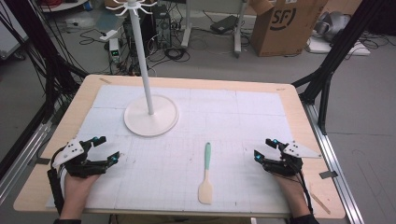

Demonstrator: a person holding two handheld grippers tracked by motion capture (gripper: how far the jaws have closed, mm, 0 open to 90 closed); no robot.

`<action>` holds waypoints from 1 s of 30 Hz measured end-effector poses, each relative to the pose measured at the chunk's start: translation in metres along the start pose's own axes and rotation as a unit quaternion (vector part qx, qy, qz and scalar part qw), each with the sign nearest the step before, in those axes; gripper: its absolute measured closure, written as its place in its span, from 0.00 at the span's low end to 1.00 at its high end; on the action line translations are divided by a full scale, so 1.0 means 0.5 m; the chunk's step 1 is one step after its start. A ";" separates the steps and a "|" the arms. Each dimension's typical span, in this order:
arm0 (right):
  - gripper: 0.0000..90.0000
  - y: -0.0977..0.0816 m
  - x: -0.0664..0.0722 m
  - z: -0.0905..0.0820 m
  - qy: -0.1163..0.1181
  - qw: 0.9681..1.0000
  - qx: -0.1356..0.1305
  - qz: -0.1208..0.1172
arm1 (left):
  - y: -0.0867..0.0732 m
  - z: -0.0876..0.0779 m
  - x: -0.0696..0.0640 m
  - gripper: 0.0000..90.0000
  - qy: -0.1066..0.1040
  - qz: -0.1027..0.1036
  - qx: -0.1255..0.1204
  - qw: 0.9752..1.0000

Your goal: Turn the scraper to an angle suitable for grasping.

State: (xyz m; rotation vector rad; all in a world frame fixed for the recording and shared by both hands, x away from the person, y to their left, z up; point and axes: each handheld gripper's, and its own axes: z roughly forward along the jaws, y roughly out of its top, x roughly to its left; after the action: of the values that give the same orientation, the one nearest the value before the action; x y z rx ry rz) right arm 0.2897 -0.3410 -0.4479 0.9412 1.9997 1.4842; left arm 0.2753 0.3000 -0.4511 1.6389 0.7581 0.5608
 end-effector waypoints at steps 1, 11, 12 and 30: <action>0.32 0.000 0.000 -0.001 0.001 1.000 0.000 0.003 | 0.000 0.000 0.001 0.18 0.000 0.000 0.000 1.000; 0.31 0.000 0.002 -0.001 -0.002 1.000 -0.002 -0.001 | 0.001 0.000 0.001 0.19 0.004 -0.003 -0.002 1.000; 0.31 0.000 0.000 -0.001 -0.003 1.000 -0.004 -0.002 | 0.001 0.000 0.001 0.19 0.006 0.000 0.001 1.000; 0.31 0.000 0.000 -0.001 -0.003 1.000 -0.003 0.001 | 0.003 0.004 -0.005 0.21 0.005 -0.006 0.011 1.000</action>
State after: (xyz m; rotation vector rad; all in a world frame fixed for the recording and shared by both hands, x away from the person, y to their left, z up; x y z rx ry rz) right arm 0.2893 -0.3415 -0.4478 0.9457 1.9895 1.4861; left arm 0.2753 0.2967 -0.4499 1.6508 0.7832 0.5529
